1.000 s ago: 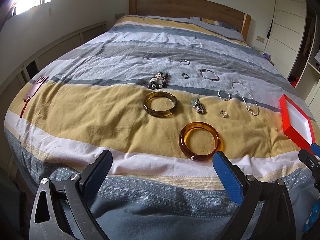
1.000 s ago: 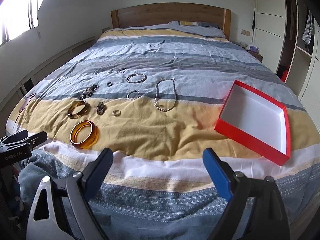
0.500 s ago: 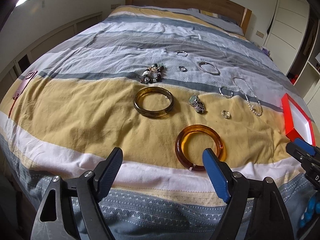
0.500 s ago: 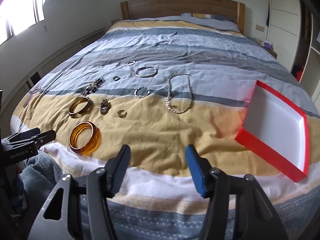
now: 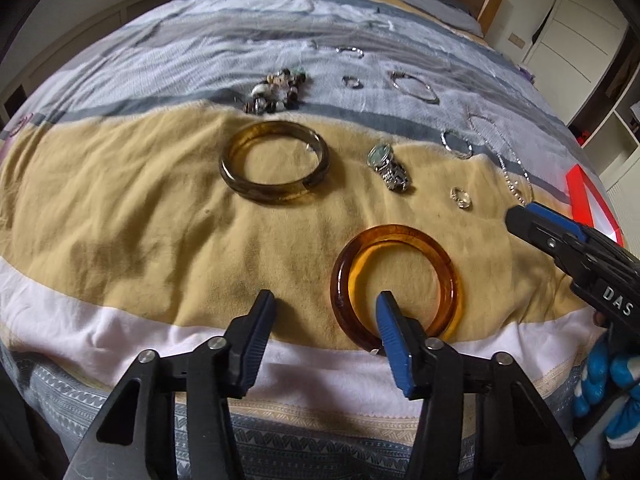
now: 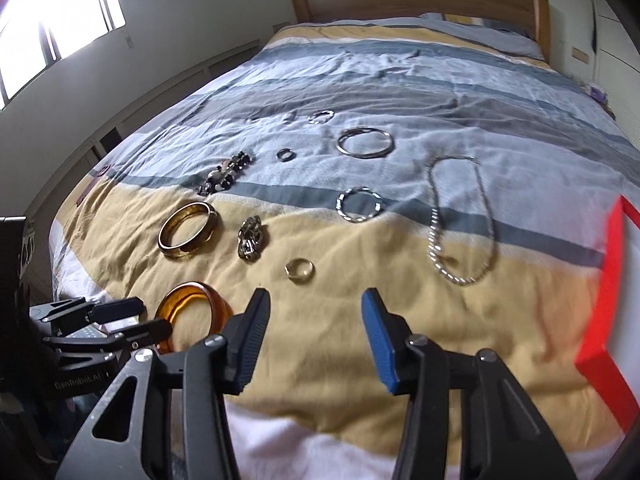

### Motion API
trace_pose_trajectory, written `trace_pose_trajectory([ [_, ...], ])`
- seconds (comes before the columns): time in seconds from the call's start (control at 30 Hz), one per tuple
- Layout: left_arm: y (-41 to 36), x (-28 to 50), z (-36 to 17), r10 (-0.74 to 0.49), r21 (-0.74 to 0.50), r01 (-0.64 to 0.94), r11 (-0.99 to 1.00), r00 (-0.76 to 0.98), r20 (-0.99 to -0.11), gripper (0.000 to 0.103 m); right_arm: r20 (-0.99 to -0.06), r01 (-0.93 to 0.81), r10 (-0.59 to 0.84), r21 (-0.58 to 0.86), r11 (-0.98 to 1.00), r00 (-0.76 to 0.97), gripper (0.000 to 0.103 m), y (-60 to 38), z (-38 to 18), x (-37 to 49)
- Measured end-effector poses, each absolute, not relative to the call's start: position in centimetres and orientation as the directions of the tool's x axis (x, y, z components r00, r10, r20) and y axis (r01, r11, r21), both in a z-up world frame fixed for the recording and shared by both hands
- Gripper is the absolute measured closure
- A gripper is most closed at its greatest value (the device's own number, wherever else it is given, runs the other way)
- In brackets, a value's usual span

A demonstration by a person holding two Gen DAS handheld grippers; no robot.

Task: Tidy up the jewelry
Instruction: 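Grasp the amber bangle with the left tool while the right tool grasps a silver ring, then carry the amber bangle and silver ring into the red box and release both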

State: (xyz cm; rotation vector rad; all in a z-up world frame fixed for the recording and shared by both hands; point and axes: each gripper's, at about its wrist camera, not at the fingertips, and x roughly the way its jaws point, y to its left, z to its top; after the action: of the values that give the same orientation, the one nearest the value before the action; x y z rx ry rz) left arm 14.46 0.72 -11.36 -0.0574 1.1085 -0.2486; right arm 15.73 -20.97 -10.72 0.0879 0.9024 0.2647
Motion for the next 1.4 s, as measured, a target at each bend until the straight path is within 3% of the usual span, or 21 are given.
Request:
trace_pose_trajectory([
  [0.43, -0.7, 15.7, -13.6, -0.215, -0.155, 0.193, 0.969, 0.341, -0.915, 0.057, -0.785, -0.236, 0.305, 0.207, 0.949, 0.539, 0.07, -19.6, -14.6, 19.6],
  [0.5, -0.9, 15.7, -13.6, -0.215, -0.152, 0.201, 0.968, 0.341, -0.915, 0.061, -0.787, -0.243, 0.305, 0.202, 0.949, 0.536, 0.081, -19.4, -14.8, 19.8],
  [0.53, -1.0, 15.6, -13.6, -0.216, -0.149, 0.211, 0.966, 0.343, -0.914, 0.069, -0.789, -0.244, 0.303, 0.199, 0.949, 0.534, 0.083, -19.3, -14.9, 19.8],
  [0.57, -1.2, 15.5, -13.6, -0.218, -0.146, 0.223, 0.964, 0.345, -0.913, 0.08, -0.79, -0.246, 0.301, 0.195, 0.949, 0.534, 0.084, -19.2, -14.9, 19.8],
  [0.67, -1.7, 15.2, -13.2, -0.217, -0.133, 0.247, 0.96, 0.355, -0.909, 0.093, -0.789, -0.244, 0.298, 0.192, 0.95, 0.538, 0.085, -19.2, -14.7, 19.6],
  [1.03, -1.9, 13.1, -10.1, -0.175, -0.074, 0.235, 0.969, 0.448, -0.877, 0.094, -0.743, -0.21, 0.281, 0.191, 0.959, 0.608, 0.085, -21.4, -9.9, 14.1],
  [1.4, -10.6, 11.1, -5.0, -0.365, -0.197, 0.397, 0.897, 0.411, -0.836, 0.094, -0.698, 0.055, 0.054, 0.133, 0.99, 0.714, 0.085, -35.2, -4.6, 4.8],
])
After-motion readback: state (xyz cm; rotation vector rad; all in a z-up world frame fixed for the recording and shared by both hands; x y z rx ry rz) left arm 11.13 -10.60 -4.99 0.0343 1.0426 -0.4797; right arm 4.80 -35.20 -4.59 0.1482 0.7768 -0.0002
